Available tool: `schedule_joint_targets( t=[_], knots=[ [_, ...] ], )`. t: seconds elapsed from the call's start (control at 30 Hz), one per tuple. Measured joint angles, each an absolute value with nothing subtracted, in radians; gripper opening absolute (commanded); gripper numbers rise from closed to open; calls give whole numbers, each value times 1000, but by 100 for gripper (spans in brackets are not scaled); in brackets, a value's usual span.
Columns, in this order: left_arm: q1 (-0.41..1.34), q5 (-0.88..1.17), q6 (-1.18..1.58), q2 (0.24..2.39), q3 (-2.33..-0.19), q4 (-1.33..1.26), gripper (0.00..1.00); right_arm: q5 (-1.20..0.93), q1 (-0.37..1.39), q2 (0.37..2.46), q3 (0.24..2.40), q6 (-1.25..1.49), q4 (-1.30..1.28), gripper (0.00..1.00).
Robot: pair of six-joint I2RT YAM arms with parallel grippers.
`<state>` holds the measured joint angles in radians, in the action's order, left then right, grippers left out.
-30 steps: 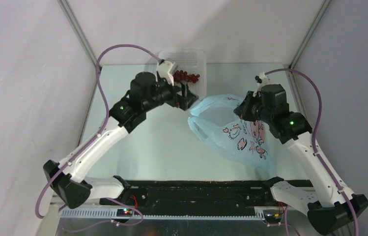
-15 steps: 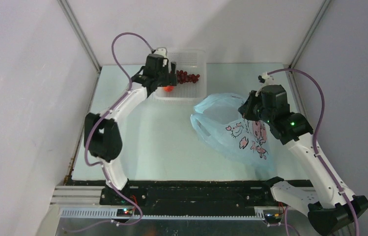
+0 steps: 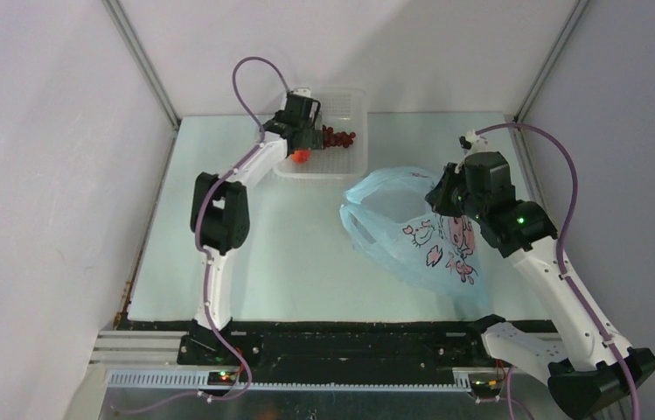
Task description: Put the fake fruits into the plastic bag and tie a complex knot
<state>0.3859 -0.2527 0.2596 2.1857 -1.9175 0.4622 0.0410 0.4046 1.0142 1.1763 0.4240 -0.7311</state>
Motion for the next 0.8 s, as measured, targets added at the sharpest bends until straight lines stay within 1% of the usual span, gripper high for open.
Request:
schedule_joint_targets(
  t=[0.13, 0.37, 0.5, 0.67, 0.8],
  knots=[
    [386, -281, 260, 2261, -2004, 490, 82, 41, 405, 1015, 1176, 424, -736, 0],
    [386, -326, 261, 2302, -2032, 540, 87, 40, 405, 1017, 1176, 424, -736, 0],
    [386, -335, 260, 2336, -2073, 554, 88, 40, 405, 1018, 1176, 424, -736, 0],
    [386, -327, 253, 2415, -2194, 592, 88, 40, 405, 1018, 1176, 424, -736, 0],
    [386, -318, 252, 2455, -2239, 612, 89, 40, 405, 1018, 1176, 424, -736, 0]
  ],
)
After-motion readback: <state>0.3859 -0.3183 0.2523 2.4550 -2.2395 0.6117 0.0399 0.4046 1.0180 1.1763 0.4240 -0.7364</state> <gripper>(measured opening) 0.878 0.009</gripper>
